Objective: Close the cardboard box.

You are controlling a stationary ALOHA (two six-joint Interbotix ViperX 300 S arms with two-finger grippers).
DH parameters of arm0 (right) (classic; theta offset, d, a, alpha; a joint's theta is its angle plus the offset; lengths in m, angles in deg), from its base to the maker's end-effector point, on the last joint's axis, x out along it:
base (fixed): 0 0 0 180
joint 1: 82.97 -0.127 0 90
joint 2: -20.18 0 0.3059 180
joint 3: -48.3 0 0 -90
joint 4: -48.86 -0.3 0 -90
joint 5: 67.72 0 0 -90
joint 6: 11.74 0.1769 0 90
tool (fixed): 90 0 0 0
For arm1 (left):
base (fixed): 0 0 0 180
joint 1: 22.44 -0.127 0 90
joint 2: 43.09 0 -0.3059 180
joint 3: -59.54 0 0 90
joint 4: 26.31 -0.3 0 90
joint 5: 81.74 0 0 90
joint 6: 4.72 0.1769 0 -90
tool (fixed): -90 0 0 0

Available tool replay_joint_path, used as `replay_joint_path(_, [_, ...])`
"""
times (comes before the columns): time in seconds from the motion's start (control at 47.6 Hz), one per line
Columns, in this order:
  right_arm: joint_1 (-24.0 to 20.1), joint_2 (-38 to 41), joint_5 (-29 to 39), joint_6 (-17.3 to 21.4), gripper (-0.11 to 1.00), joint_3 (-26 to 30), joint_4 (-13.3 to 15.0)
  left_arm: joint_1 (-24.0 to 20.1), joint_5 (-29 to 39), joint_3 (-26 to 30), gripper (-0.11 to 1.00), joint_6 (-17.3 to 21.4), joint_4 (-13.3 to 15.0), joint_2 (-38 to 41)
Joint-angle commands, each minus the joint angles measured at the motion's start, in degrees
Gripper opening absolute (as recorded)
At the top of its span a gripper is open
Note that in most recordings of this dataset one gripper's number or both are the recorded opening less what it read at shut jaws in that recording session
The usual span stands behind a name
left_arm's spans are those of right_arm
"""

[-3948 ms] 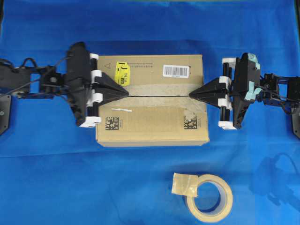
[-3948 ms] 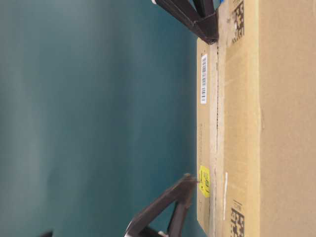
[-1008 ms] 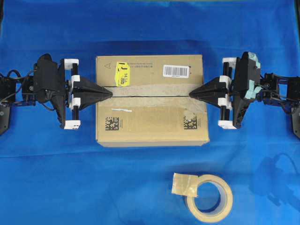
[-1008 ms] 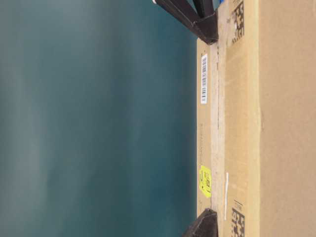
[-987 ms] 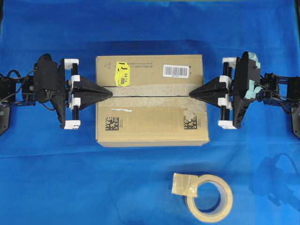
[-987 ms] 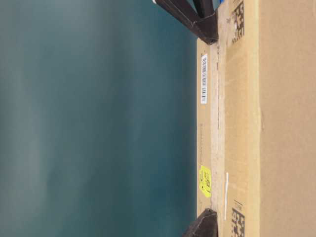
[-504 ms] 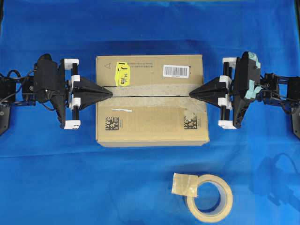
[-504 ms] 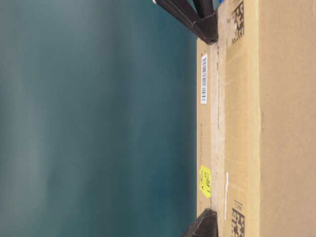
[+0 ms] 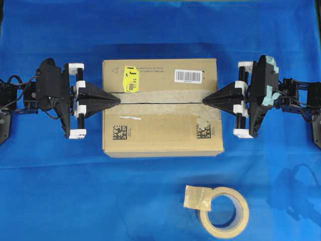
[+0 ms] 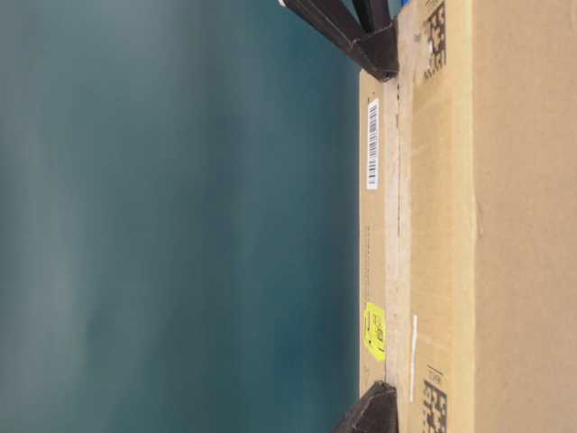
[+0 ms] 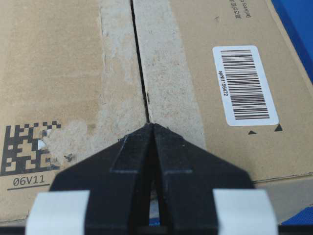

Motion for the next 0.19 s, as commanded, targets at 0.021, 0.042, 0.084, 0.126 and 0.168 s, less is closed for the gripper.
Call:
replay_joint_path(0.021, [0.62, -0.18, -0.35, 0.09, 0.0, 0.26, -0.26, 0.62, -0.18, 0.7, 0.0, -0.09, 0.0, -0.26])
replay_joint_path(0.042, [0.62, -0.18, -0.35, 0.09, 0.0, 0.26, -0.26, 0.62, -0.18, 0.7, 0.0, -0.09, 0.0, -0.26])
replay_joint_path(0.084, [0.62, -0.18, -0.35, 0.09, 0.0, 0.26, -0.26, 0.7, -0.18, 0.7, 0.0, -0.09, 0.0, -0.26])
replay_joint_path(0.126, [0.62, -0.18, -0.35, 0.09, 0.0, 0.26, -0.26, 0.7, -0.18, 0.7, 0.0, -0.09, 0.0, -0.26])
replay_joint_path(0.168, [0.62, -0.18, -0.35, 0.09, 0.0, 0.35, -0.26, 0.7, -0.18, 0.7, 0.0, -0.09, 0.0, -0.26])
